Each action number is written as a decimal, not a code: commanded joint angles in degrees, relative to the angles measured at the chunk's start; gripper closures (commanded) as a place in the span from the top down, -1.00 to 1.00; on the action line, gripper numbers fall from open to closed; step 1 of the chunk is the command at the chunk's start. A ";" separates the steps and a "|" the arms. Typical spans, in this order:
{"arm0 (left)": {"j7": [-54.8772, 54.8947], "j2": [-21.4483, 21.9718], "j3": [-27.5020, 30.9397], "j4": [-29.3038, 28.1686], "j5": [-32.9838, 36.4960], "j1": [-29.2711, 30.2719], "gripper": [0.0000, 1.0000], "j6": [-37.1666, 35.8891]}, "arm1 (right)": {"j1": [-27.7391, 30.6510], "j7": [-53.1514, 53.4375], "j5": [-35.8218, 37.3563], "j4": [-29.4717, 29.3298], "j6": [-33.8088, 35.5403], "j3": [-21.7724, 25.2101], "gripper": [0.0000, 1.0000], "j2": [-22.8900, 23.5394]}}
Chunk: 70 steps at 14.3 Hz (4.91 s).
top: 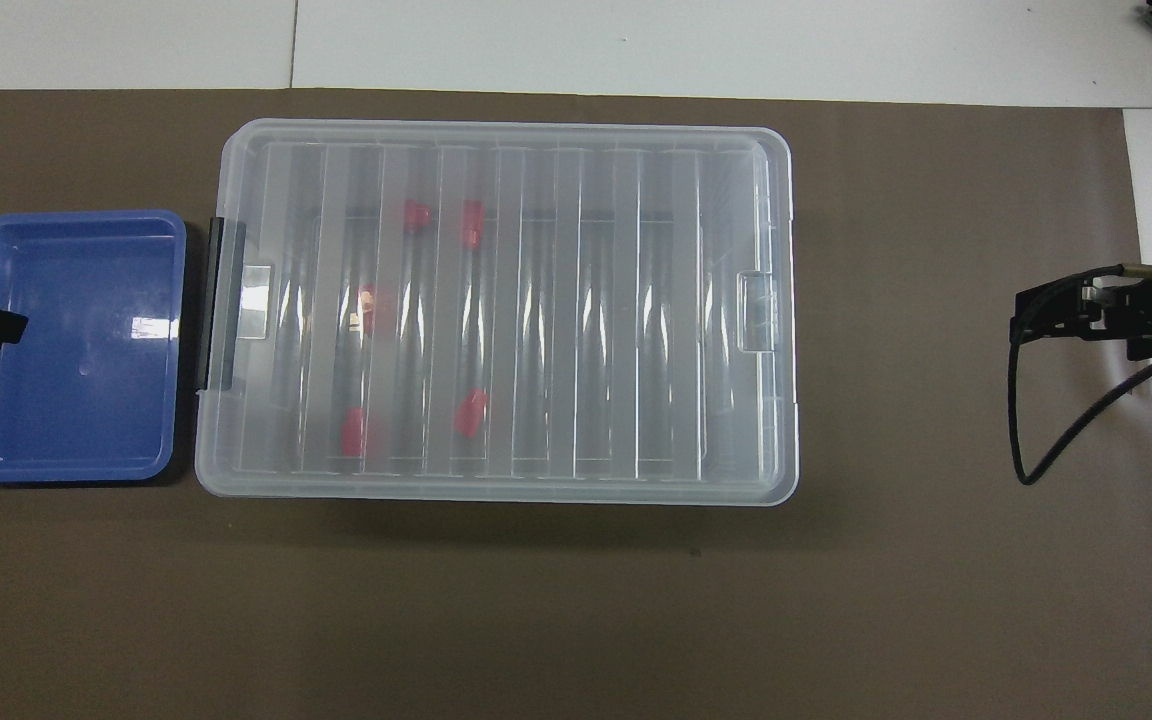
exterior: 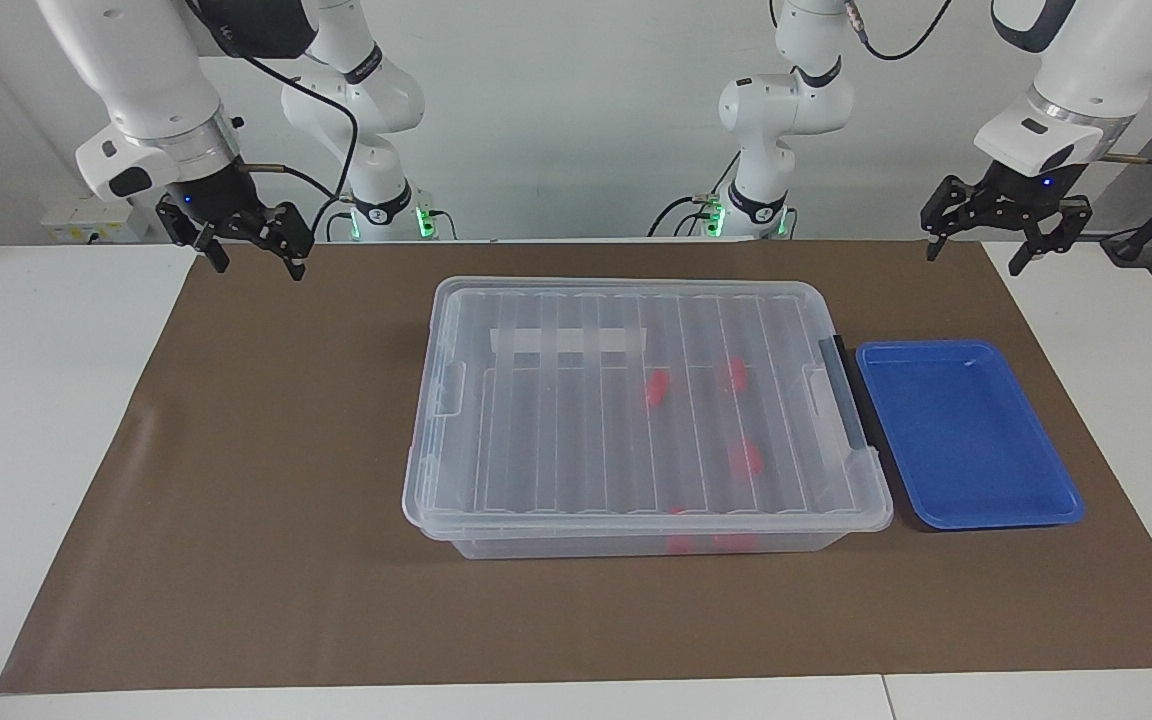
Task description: Place red block in blue tray from box
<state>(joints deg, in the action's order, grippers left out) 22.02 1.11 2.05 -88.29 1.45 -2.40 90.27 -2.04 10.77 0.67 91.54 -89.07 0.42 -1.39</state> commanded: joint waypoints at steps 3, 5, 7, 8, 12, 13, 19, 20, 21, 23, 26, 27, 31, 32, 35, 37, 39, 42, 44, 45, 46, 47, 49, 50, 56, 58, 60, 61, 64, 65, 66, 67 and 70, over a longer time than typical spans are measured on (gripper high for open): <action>0.21 1.62 -0.12 -1.97 0.04 0.38 1.00 0.87 | 0.63 0.04 -0.05 0.40 0.21 -0.51 1.00 -0.37; 0.21 1.62 -0.12 -1.97 0.04 0.38 1.00 0.87 | 0.81 0.12 -0.05 0.57 1.08 -0.51 1.00 -0.71; 0.21 1.62 -0.12 -1.97 0.04 0.38 1.00 0.96 | 0.73 0.12 -0.14 1.10 0.22 -0.51 1.00 -0.81; 0.21 1.62 -0.12 -1.97 0.04 0.38 1.00 0.87 | 0.12 0.65 -0.14 1.62 -1.09 -0.51 1.00 -0.89; 0.21 1.62 -0.12 -1.97 0.04 0.38 1.00 0.87 | -1.46 0.83 -0.14 6.98 -8.74 -1.21 0.99 -2.04; 0.21 1.62 -0.12 -1.97 0.04 0.38 1.00 0.87 | -2.17 0.83 -0.14 7.25 -9.80 -1.21 0.96 -1.60; 0.21 1.62 -0.12 -1.97 0.04 0.38 1.00 0.96 | -8.49 7.32 -0.14 12.35 -20.17 -1.30 0.94 1.03; 0.21 1.62 -0.12 -1.97 0.04 0.38 1.00 0.87 | -9.29 8.03 -0.14 12.70 -21.57 -1.21 0.94 1.65; 0.21 1.62 -0.12 -1.97 0.04 0.38 1.00 0.87 | -9.55 8.38 -0.14 13.05 -22.80 -1.30 0.94 2.00; 0.21 1.62 -0.12 -1.97 0.04 0.38 1.00 0.87 | -10.43 9.08 -0.14 12.96 -24.39 -1.56 0.94 3.06; 0.21 1.62 -0.12 -1.97 0.04 0.38 1.00 0.87 | -11.40 9.53 -0.14 12.96 -26.85 -1.56 0.94 4.73; 0.21 1.62 -0.12 -1.97 0.04 0.38 1.00 0.87 | -11.49 9.53 -0.14 12.79 -27.21 -1.56 0.94 5.60; 0.21 1.62 -0.12 -1.97 0.04 0.38 1.00 0.87 | -11.49 9.53 -0.14 12.26 -31.15 -1.56 0.94 9.29; 0.21 1.62 -0.12 -1.97 0.04 0.38 1.00 0.87 | -11.49 9.53 -0.14 12.35 -32.30 -1.56 0.94 10.17; 0.21 1.62 -0.12 -1.97 0.04 0.38 1.00 0.87 | -11.40 9.36 -0.05 12.35 -33.19 -1.56 0.94 11.23; 0.21 1.62 -0.12 -1.97 0.04 0.38 1.00 0.87 | -10.79 8.83 -0.14 12.35 -33.10 -1.56 0.94 11.24; 0.21 1.62 -0.12 -1.97 0.04 0.38 1.00 0.87 | -10.53 8.65 -0.05 12.35 -33.10 -1.56 0.94 11.24; 0.21 1.62 -0.12 -1.97 0.04 0.38 1.00 0.87 | -9.65 6.98 -0.05 12.35 -32.92 -1.56 0.94 11.32; 0.21 1.62 -0.12 -1.97 0.04 0.38 1.00 0.87 | -9.29 5.59 -0.05 12.35 -32.75 -1.56 0.95 11.32; 0.21 1.62 -0.12 -1.97 0.04 0.38 1.00 0.87 | -8.77 4.36 -0.05 12.35 -32.66 -1.47 0.95 11.32; 0.21 1.62 -0.12 -1.97 0.04 0.38 1.00 0.87 | -7.98 2.95 -0.05 12.35 -32.57 -1.47 0.95 11.32; 0.21 1.62 -0.12 -1.97 0.04 0.38 1.00 0.87 | -7.37 0.94 -0.05 12.35 -32.48 -1.47 0.95 11.32; 0.21 1.62 -0.12 -1.97 0.04 0.38 1.00 0.87 | -5.87 -2.67 -0.05 12.35 -32.57 -1.47 0.95 11.32; 0.21 1.62 -0.12 -1.97 0.04 0.38 1.00 0.87 | -5.26 -3.99 -0.05 12.35 -32.57 -1.47 0.95 11.41; 0.21 1.62 -0.12 -1.97 0.04 0.38 1.00 0.79 | -1.13 -10.32 -0.05 12.35 -32.40 -1.47 0.95 11.50; 0.21 1.71 -0.29 -2.06 0.04 0.29 1.00 -0.96 | 0.54 -12.78 -0.05 12.35 -32.22 -1.47 0.95 11.50; -0.05 1.71 -0.38 -2.06 0.04 0.29 1.00 -1.06 | 2.21 -15.51 -0.05 12.70 -32.04 -1.47 0.95 11.50; -0.14 1.71 -0.12 -2.06 0.04 0.03 1.00 -0.71 | 3.00 -16.74 -0.05 12.70 -31.87 -1.47 0.95 11.50; -6.70 1.71 -0.29 -2.06 0.04 -0.32 1.00 -0.27 | 4.76 -20.17 -0.05 12.79 -31.43 -1.47 0.95 11.50; -10.56 1.71 -0.47 -2.06 0.04 -0.50 1.00 -0.27 | 5.38 -21.22 -0.05 12.79 -31.43 -1.47 0.95 11.50; -15.30 1.71 -0.82 -2.15 0.04 -0.68 1.00 -0.27 | 5.99 -22.54 -0.05 12.79 -31.43 -1.47 0.95 11.50; -19.17 1.71 -1.08 -2.32 0.04 -1.46 1.00 -0.18 | 6.70 -23.86 -0.05 12.79 -31.34 -1.47 0.95 11.50; -27.97 1.80 -1.17 -2.41 -0.13 -2.26 1.00 -0.10 | 7.93 -26.67 -0.05 12.79 -31.17 -1.47 0.95 11.41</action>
<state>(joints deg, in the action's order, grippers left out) -0.67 1.32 0.51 -88.81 1.45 -3.92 89.67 4.33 -13.34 0.59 103.95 -120.95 -0.52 10.09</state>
